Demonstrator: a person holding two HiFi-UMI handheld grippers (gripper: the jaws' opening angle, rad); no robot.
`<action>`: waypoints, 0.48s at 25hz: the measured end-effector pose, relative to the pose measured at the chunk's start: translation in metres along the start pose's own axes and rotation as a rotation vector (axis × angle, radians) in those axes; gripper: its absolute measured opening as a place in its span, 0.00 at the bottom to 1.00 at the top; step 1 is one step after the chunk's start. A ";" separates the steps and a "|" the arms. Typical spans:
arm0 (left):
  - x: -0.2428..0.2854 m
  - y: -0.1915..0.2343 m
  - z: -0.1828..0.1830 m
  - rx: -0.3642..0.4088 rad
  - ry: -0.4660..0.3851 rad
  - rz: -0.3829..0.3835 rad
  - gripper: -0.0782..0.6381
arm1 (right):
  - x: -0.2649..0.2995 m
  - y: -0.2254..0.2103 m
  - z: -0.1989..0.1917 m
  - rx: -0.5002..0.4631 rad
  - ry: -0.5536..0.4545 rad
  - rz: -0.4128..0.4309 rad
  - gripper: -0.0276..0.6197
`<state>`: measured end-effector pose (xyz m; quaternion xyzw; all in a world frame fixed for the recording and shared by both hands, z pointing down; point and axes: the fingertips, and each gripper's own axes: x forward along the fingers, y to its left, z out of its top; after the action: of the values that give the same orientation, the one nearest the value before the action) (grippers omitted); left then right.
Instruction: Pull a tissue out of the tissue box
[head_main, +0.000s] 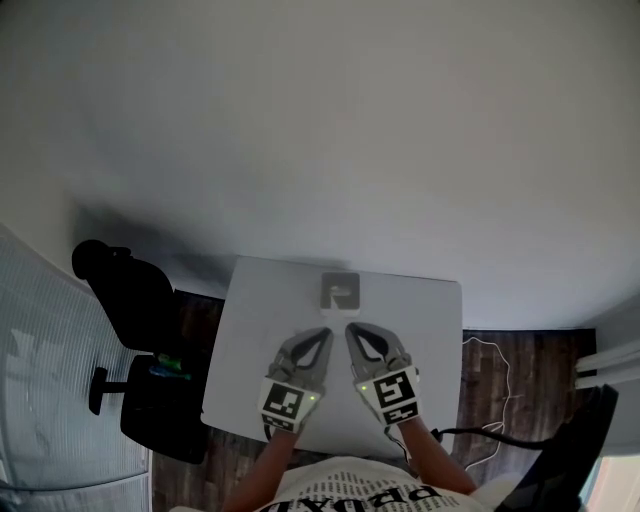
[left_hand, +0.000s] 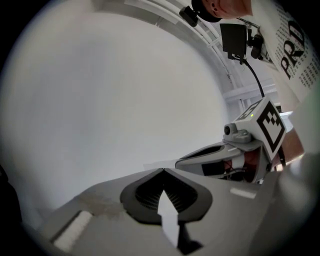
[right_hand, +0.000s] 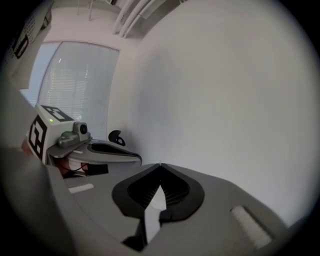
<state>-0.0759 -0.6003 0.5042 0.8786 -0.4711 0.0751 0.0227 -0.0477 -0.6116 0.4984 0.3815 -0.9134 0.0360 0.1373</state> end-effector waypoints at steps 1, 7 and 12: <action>-0.001 0.000 0.004 0.002 -0.004 0.002 0.10 | -0.002 0.000 0.004 0.002 -0.006 -0.001 0.06; -0.008 -0.008 0.026 -0.008 -0.023 -0.019 0.10 | -0.011 0.001 0.022 0.008 -0.017 -0.005 0.06; -0.010 -0.016 0.033 -0.023 -0.027 -0.043 0.10 | -0.015 0.001 0.030 0.004 -0.019 -0.002 0.06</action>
<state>-0.0641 -0.5869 0.4708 0.8891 -0.4533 0.0570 0.0282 -0.0451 -0.6060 0.4653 0.3830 -0.9143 0.0341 0.1277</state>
